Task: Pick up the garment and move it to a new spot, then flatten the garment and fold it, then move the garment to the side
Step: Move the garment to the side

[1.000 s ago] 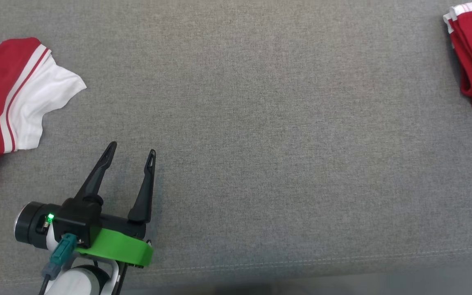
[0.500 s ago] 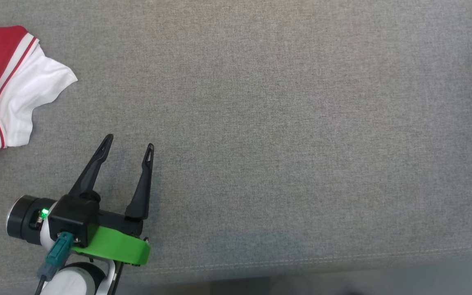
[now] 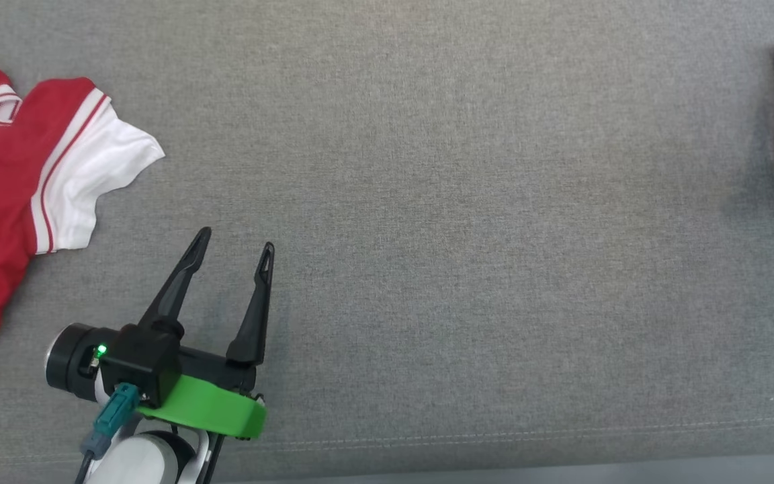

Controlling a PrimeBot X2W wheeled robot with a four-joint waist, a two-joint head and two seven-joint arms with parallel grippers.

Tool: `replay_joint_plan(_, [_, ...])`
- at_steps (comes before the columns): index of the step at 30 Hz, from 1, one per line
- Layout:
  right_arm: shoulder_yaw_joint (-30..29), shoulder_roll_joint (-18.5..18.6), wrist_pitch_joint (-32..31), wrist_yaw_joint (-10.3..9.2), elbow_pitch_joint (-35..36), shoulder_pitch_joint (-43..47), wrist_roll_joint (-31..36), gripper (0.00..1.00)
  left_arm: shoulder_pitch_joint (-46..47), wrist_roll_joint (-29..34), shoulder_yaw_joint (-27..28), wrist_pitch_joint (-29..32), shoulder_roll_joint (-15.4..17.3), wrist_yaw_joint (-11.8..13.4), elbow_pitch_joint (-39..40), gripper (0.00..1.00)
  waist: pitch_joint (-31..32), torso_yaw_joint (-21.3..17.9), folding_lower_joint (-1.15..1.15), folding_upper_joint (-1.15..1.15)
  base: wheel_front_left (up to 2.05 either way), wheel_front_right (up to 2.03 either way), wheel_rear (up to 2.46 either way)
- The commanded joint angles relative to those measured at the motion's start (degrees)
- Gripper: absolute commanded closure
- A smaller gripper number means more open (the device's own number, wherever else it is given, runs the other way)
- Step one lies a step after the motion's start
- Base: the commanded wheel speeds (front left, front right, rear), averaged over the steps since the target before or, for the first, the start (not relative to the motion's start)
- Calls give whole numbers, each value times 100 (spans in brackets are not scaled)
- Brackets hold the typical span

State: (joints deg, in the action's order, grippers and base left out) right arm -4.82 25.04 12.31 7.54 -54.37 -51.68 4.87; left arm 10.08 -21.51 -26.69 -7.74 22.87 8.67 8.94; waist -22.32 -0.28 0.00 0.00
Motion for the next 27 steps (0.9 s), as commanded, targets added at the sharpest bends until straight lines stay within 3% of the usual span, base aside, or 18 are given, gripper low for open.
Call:
replay_joint_plan(1, [-15,-47,66,-10,13,146,-159,0,-18,-42,-1,-56,-9,-25,-69,0,394,166,0,0,0,0,0])
replay_joint_plan(5, [237,-233,187,-10,177,574,-810,0,-136,-227,15,-269,-172,-59,-392,0,823,268,0,0,0,0,0])
replay_joint_plan(16, [851,-676,110,-9,1217,1911,-2500,0,-534,-581,416,-507,-515,447,-1041,0,1875,420,0,0,0,0,0])
replay_joint_plan(22, [832,-983,59,-9,1926,2748,-2899,0,-799,-781,607,-458,-526,648,-1264,0,2327,471,0,0,0,0,0])
replay_joint_plan(27, [687,-1290,62,-9,2360,3260,-2930,0,-897,-843,667,-523,-501,630,-1348,0,2473,512,0,0,0,0,0])
